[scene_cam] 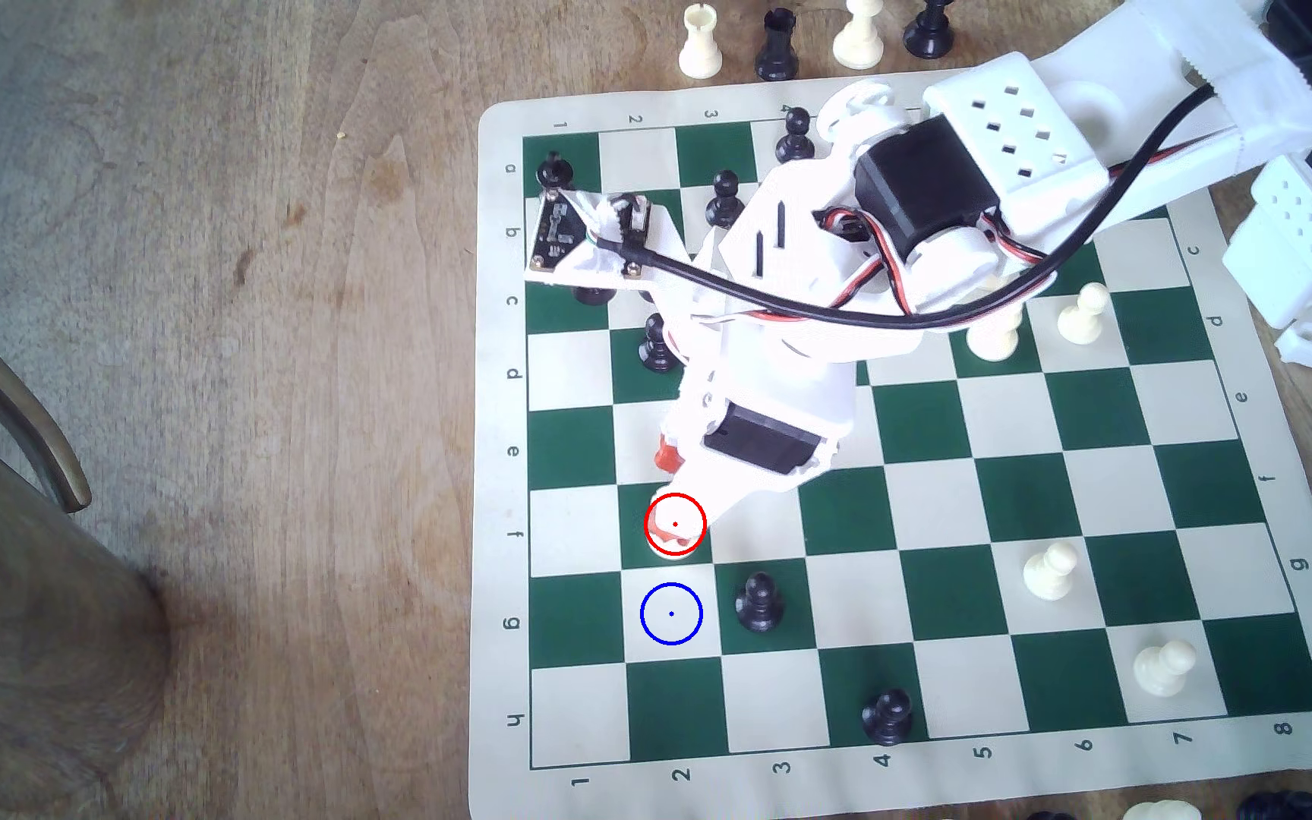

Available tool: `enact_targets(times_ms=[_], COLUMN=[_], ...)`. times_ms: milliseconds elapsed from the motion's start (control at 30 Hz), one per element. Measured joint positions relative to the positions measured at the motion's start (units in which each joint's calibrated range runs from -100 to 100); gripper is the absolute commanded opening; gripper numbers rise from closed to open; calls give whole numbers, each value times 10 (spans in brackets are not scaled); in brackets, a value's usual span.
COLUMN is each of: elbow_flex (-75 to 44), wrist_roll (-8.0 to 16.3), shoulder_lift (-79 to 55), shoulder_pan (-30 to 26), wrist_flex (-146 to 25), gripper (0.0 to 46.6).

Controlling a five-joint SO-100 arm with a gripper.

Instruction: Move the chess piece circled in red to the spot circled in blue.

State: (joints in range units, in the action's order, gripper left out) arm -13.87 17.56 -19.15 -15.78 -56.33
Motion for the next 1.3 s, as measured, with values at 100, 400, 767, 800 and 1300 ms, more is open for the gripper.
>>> enact_targets(times_ms=[100,400,767,800,1300], elbow_flex=[0,14,26,30,30], wrist_roll=[0,0,-2,-2,-2], shoulder_lift=[-18,-20,-39,-40,-44], shoulder_pan=[-1,12,15,15,10], wrist_flex=[6,15,22,22,36], gripper=[128,131,131,132,138])
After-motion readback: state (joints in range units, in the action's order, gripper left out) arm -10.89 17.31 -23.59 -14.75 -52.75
